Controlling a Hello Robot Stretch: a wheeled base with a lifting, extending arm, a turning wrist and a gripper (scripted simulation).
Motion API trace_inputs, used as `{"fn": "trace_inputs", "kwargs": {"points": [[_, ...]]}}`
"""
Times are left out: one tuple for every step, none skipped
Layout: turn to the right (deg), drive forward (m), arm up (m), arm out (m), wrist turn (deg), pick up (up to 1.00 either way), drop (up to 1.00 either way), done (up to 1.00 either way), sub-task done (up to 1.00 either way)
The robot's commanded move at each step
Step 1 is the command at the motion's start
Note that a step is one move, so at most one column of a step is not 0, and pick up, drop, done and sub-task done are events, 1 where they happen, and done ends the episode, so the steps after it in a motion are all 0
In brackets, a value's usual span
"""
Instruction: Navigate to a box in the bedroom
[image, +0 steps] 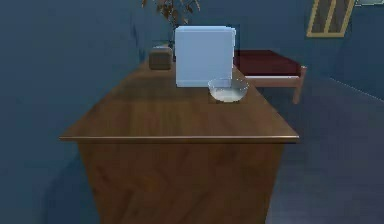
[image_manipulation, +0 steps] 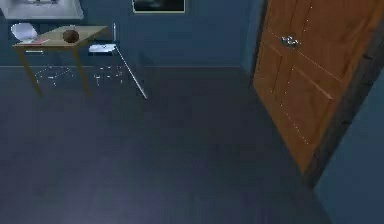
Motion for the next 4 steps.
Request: {"fn": "trace_inputs", "kwargs": {"points": [[45.0, 0.00, 0.00, 0.00, 0.0, 0.00, 0.00, 0.00, 0.00], [45.0, 0.00, 0.00, 0.00, 0.0, 0.00, 0.00, 0.00, 0.00], [18.0, 0.00, 0.00, 0.00, 0.0, 0.00, 0.00, 0.00, 0.00], [0.0, 0.25, 0.00, 0.00, 0.0, 0.00, 0.00, 0.00, 0.00]]}}
